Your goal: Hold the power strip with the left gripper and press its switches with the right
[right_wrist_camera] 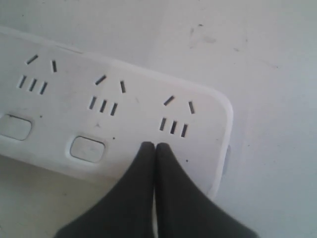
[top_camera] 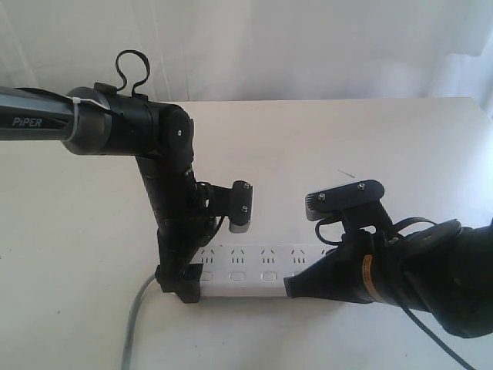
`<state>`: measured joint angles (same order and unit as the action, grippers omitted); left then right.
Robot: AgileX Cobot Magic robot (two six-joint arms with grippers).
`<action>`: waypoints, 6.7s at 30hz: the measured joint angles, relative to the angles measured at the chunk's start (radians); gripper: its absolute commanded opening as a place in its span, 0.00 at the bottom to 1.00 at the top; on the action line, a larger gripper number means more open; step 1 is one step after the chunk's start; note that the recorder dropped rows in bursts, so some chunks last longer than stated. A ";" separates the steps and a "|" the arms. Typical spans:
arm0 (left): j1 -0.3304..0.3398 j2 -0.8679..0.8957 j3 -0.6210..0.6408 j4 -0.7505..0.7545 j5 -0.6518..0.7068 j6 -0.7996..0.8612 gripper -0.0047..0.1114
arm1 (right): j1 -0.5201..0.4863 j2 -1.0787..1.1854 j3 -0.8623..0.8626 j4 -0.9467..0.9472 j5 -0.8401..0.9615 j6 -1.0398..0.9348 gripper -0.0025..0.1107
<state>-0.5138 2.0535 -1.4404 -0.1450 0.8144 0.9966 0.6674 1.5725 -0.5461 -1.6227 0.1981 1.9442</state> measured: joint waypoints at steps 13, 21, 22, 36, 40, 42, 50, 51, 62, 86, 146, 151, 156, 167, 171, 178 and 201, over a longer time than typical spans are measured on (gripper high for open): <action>0.000 0.000 0.000 0.000 0.000 0.000 0.04 | 0.000 0.000 0.000 -0.004 0.004 0.000 0.02; 0.000 0.000 0.000 0.000 0.000 0.000 0.04 | 0.000 0.004 0.000 -0.004 0.015 0.000 0.02; 0.000 0.000 0.000 0.000 0.000 0.000 0.04 | 0.000 0.008 0.000 -0.005 0.019 -0.002 0.02; 0.000 0.000 0.000 -0.003 -0.008 -0.027 0.04 | 0.002 0.095 -0.032 -0.045 0.053 -0.017 0.02; 0.000 0.000 0.000 -0.003 -0.008 -0.027 0.04 | 0.002 0.094 -0.032 -0.045 0.046 -0.017 0.02; 0.000 0.000 0.000 -0.003 -0.008 -0.027 0.04 | 0.002 0.094 -0.032 -0.045 0.038 -0.021 0.02; 0.000 0.000 0.000 -0.003 -0.008 -0.027 0.04 | 0.001 0.090 -0.010 -0.066 0.039 -0.023 0.02; 0.000 0.000 0.000 -0.003 -0.008 -0.027 0.04 | 0.001 0.090 -0.008 -0.068 0.041 -0.025 0.02; 0.000 0.000 0.000 -0.003 -0.008 -0.027 0.04 | 0.002 0.071 -0.001 -0.076 0.043 -0.035 0.02; -0.007 -0.002 -0.002 0.042 0.039 -0.062 0.94 | 0.001 -0.487 -0.059 -0.075 -0.006 -0.113 0.02; -0.041 -0.905 -0.004 0.195 -0.094 -0.672 0.04 | -0.253 -0.838 0.010 -0.075 0.068 -0.142 0.02; -0.041 -1.026 0.196 0.121 -0.207 -0.613 0.04 | -0.359 -0.991 0.010 -0.075 0.068 -0.142 0.02; -0.041 -1.173 0.390 0.071 -0.348 -0.599 0.04 | -0.436 -1.182 0.010 -0.075 0.068 -0.142 0.02; -0.041 -1.341 0.597 0.008 -0.500 -0.599 0.04 | -0.495 -1.494 0.010 -0.075 0.068 -0.142 0.02; -0.041 -1.317 0.618 0.008 -0.483 -0.599 0.04 | -0.495 -1.546 0.010 -0.075 0.068 -0.142 0.02; -0.041 -1.314 0.620 -0.005 -0.481 -0.599 0.04 | -0.519 -1.569 0.010 -0.075 0.064 -0.142 0.02; -0.041 -1.372 0.922 -0.118 -0.874 -0.636 0.04 | -0.779 -1.569 0.010 -0.075 0.055 -0.142 0.02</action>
<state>-0.5551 0.6818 -0.5184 -0.2632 -0.0598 0.3610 -0.1114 0.0030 -0.5363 -1.6981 0.2526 1.8022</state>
